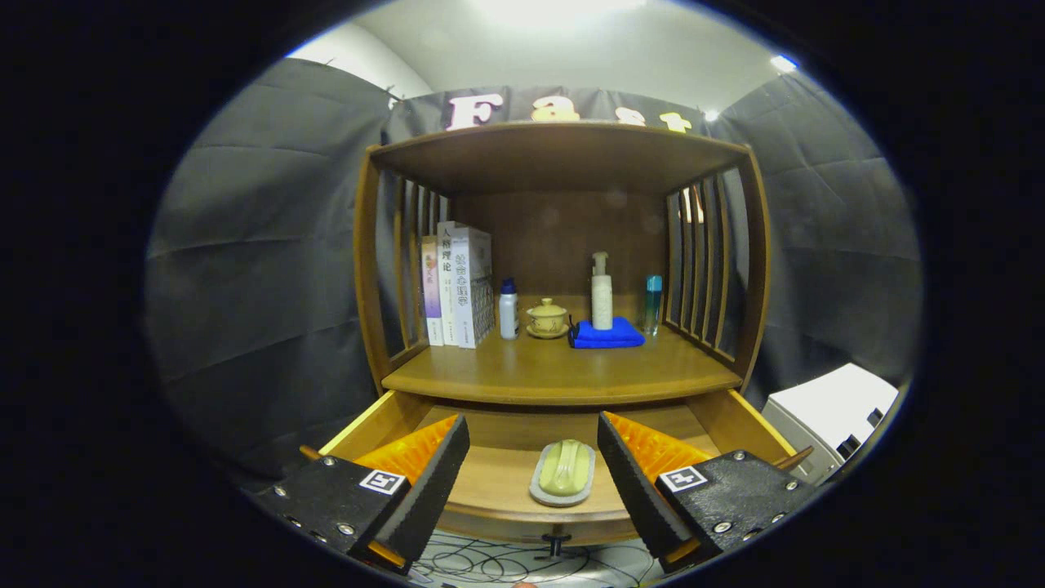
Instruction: Pull open the drawer, take out the items inside it, and place them on the countertop above the cabinet.
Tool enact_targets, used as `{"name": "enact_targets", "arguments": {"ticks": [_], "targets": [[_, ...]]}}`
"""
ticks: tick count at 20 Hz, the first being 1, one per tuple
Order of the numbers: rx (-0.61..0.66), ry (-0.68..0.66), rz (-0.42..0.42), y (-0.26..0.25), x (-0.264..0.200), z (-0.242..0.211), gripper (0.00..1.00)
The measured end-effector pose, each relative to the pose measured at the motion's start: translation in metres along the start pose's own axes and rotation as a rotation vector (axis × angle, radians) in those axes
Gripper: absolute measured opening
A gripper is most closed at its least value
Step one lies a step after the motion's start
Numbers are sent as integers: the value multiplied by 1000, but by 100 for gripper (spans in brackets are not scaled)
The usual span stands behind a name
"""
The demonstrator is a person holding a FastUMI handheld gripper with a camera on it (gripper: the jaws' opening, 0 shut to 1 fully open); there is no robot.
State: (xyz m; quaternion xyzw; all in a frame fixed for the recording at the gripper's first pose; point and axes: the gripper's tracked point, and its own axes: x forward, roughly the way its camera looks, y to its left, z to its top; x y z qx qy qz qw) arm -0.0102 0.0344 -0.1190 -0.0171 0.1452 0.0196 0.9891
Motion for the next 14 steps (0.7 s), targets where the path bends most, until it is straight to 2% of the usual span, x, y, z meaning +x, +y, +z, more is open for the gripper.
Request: {"name": "enact_targets", "arguments": {"ticks": [4,7,14], "targets": [[10,190,-96,-31,32,-30,97],[99,244,-122,-37,55,-38,97],[155,369,-160,-54,97,-66,96]]}}
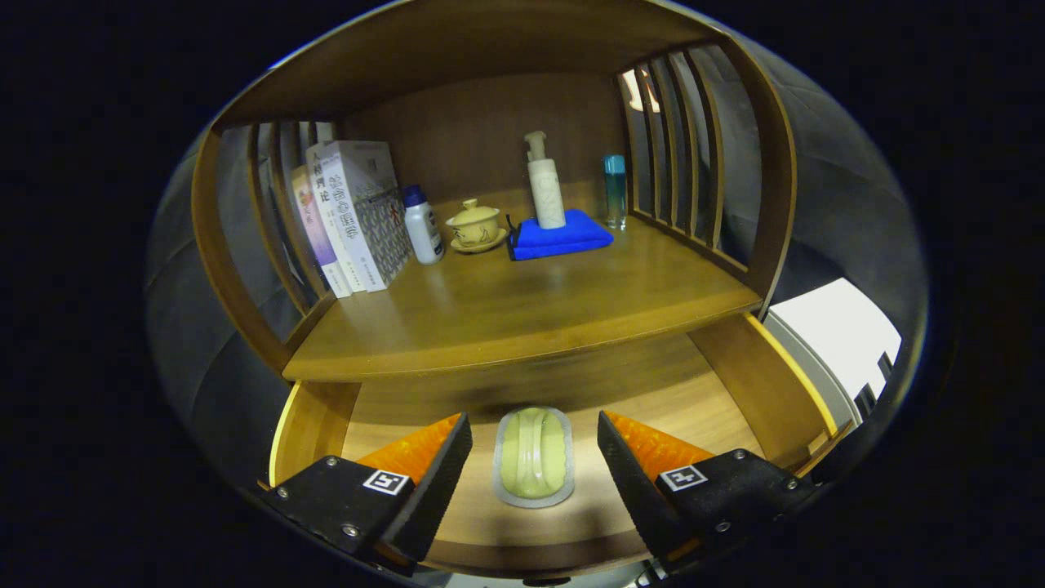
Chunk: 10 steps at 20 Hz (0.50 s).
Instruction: Pull open the drawer, take out the items inside it, and place them on the countertop above the cabinet.
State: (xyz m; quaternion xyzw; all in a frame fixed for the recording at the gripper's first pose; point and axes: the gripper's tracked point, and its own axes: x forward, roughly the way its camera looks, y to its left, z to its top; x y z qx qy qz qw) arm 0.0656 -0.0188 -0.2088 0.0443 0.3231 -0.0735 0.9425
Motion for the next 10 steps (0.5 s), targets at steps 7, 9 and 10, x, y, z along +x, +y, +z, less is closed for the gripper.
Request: {"name": "enact_targets", "arguments": {"ticks": [7,9,10], "targets": [[-66,182,-57,-2,37,-38,82],[-86,206,-72,-7,42,-46,74],[-95,219,-79,-9,44,-50,71]]}}
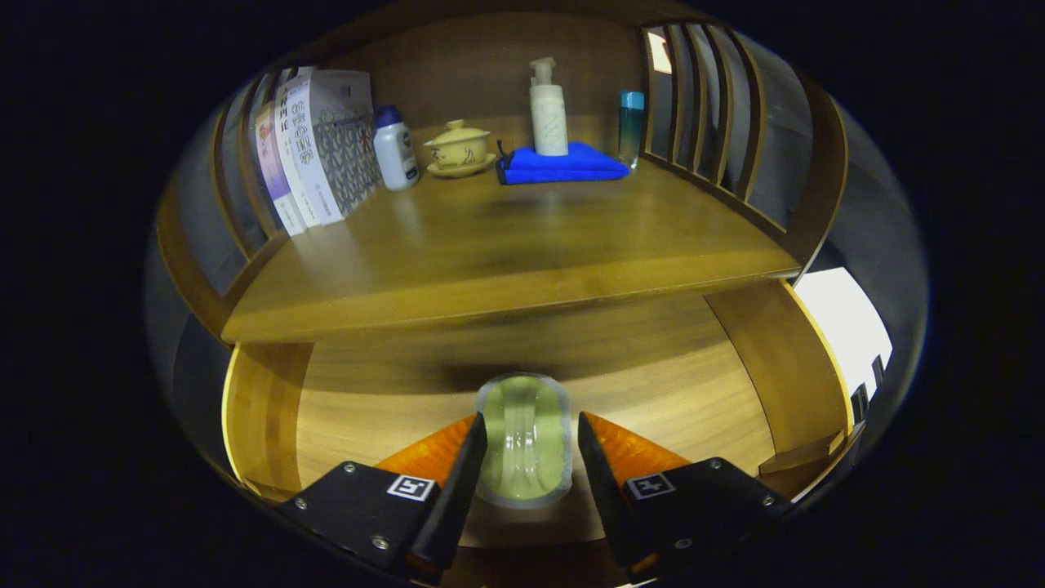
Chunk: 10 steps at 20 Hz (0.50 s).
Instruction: Pull open the drawer, take out the items inside it, and place them on the countertop above the cabinet.
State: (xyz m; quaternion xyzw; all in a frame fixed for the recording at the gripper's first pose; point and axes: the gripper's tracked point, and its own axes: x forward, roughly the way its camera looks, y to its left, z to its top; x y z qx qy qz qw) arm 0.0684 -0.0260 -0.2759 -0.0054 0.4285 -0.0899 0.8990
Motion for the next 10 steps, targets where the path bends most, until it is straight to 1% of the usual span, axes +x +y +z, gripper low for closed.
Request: {"name": "enact_targets", "arguments": {"ticks": [1,2,5,6,8,10], "targets": [[-4,14,2,-1,2,-5,63],[-1,23,8,1,6,-8,59],[-7,33,29,5,12,-18,45],[0,12,40,8,12,-15,39],[-33,-1,33,7,11,-15,23],[-47,-15,28,8,10,-16,18]]}}
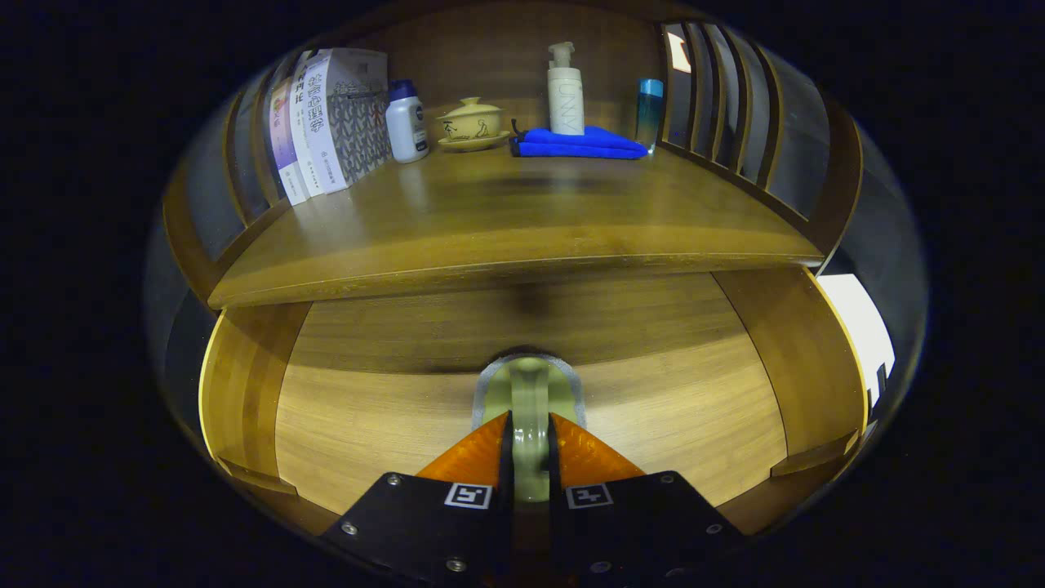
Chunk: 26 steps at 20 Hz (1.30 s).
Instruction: Pull open the drawer, take out the items inside it, and place them on the countertop above the cabinet.
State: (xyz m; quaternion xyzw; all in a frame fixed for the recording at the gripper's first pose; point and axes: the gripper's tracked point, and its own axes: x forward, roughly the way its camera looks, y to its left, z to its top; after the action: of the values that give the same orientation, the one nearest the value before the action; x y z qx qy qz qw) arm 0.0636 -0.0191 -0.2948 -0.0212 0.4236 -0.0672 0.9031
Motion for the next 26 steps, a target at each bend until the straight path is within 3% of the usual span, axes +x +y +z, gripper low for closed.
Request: {"name": "enact_targets", "arguments": {"ticks": [3,10,15,21,26], "targets": [[-41,-50,10,0,-8,3,13],[-71,-139,6,-5,-48,23,13],[-62,-237,-14,-18,-77,61,13],[-120,-226,-64,-29,-91,70,13],[-110,-330,-45,-24,-110,111,13]]}}
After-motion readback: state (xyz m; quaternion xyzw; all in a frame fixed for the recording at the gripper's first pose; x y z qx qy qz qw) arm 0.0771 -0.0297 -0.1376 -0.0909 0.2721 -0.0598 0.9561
